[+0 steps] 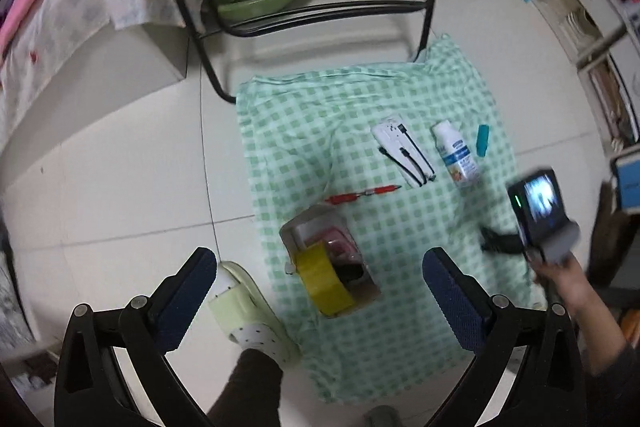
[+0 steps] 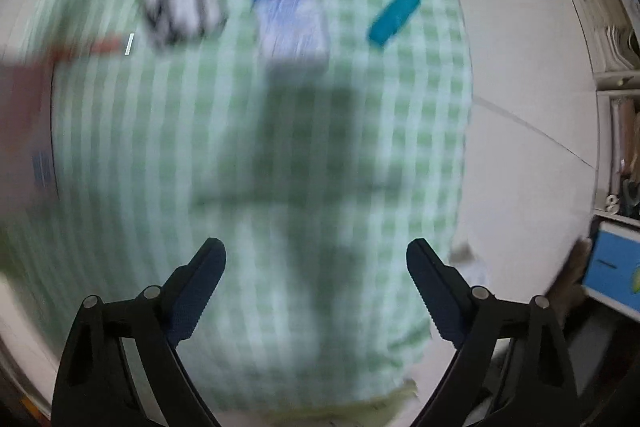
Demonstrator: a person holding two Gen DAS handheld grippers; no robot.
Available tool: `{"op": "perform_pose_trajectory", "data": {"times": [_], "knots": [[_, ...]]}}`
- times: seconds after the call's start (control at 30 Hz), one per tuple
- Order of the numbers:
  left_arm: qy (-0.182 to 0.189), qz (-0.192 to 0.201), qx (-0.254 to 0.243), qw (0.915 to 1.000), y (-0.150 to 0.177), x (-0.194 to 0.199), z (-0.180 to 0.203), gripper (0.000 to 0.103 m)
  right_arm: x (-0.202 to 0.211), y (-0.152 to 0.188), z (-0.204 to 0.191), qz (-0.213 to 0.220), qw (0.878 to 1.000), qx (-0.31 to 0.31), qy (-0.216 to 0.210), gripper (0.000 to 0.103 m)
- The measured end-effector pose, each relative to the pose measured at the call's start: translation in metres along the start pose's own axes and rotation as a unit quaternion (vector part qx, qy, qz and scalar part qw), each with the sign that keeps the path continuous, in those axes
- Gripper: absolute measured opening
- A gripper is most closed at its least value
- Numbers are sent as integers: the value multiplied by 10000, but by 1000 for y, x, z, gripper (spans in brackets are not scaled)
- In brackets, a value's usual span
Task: Organize rigid objects
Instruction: 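Move the right gripper to the white milk bottle and grasp it, then lift the white bottle with the right gripper toward the left gripper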
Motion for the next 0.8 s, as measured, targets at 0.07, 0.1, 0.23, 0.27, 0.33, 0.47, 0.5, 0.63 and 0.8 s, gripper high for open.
{"op": "perform_pose_trajectory", "data": {"times": [0.07,0.1,0.23,0.27,0.33,0.47,0.5,0.63,0.8], "knots": [[39,77,-12,10000,-2,7,2,103,-1,-39,2,79,9993,-345,-111,93],[10,99,-61,9999,-1,8,0,103,-2,-58,2,117,9985,-506,-153,92],[36,14,-167,9999,-4,4,4,103,-12,-117,-4,134,9979,-632,57,83],[55,-28,-204,9998,-4,2,6,103,-15,-126,-7,98,9980,-618,44,80],[-10,-118,-254,9996,-6,-4,2,103,-24,-142,-11,15,9980,-633,62,75],[-51,-217,-149,9996,-9,-10,-2,103,-31,-151,-23,-39,9996,-273,-22,55],[-31,-190,-106,9998,-11,-9,-2,103,-28,-149,-24,48,9998,-216,-2,54],[98,-72,-78,9999,-14,-3,4,103,4,-122,-13,612,9958,-473,-484,53],[332,43,-166,9993,-10,5,17,103,42,-49,0,842,9872,-660,-1179,52]]}}
Point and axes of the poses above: each gripper's, at about its wrist camera, not at the fingertips, and x roughly against the way its jaws point, z to its right, y to its underside, the point moved 8 cm from there along -x, roughly the way its jaws point, and after that the axes turned 5 degrees about y, right-handed, at the moved point
